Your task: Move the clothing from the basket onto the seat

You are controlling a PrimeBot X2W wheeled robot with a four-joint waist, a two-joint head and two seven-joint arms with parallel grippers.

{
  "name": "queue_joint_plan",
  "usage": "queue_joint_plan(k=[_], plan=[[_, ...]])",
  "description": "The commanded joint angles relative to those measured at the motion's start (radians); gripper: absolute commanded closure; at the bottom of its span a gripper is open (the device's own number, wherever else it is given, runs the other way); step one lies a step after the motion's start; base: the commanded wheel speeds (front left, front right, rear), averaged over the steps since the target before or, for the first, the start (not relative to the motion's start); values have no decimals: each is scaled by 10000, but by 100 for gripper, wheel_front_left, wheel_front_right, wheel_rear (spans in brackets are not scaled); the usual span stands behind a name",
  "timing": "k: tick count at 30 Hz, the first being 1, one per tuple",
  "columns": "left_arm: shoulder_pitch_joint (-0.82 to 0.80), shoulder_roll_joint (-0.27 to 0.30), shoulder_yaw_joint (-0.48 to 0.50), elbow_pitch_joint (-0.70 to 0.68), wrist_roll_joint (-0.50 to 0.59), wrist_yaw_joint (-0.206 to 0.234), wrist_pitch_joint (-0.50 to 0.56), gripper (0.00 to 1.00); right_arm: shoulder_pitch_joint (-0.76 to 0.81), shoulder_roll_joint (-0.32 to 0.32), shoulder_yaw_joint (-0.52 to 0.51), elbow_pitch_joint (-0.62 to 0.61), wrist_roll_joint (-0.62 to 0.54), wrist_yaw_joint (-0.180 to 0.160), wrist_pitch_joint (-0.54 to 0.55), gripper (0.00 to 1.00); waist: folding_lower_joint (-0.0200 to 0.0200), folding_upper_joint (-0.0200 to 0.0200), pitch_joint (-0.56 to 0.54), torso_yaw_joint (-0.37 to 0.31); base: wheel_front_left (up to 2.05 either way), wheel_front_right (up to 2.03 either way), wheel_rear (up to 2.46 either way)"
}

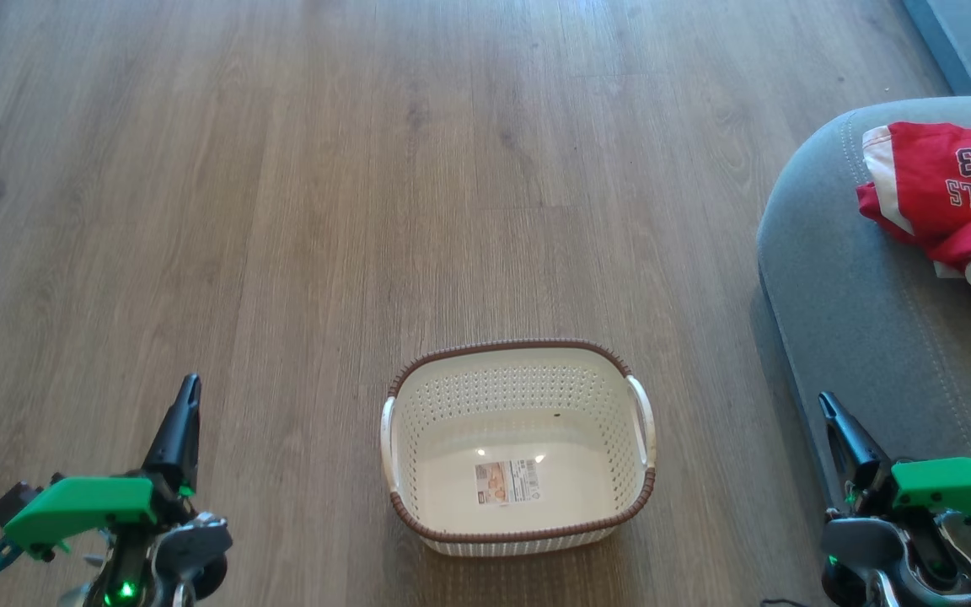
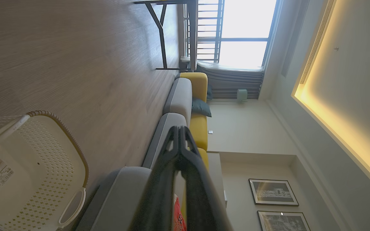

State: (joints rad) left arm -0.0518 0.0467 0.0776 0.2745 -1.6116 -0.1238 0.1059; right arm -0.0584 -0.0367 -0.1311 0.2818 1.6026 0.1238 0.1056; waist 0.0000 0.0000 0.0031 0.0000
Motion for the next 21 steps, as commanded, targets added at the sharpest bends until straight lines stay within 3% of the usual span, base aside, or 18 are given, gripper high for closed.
queue_joint_plan(k=[1,21], plan=[[-563,39,368,-294,35,-69,78,100,-495,-135,174,-370,62,69,75,100,0,0,0,0,0,0,0],[-563,38,370,-294,37,-69,79,100,-495,-135,175,-370,62,69,75,100,0,0,0,0,0,0,0]])
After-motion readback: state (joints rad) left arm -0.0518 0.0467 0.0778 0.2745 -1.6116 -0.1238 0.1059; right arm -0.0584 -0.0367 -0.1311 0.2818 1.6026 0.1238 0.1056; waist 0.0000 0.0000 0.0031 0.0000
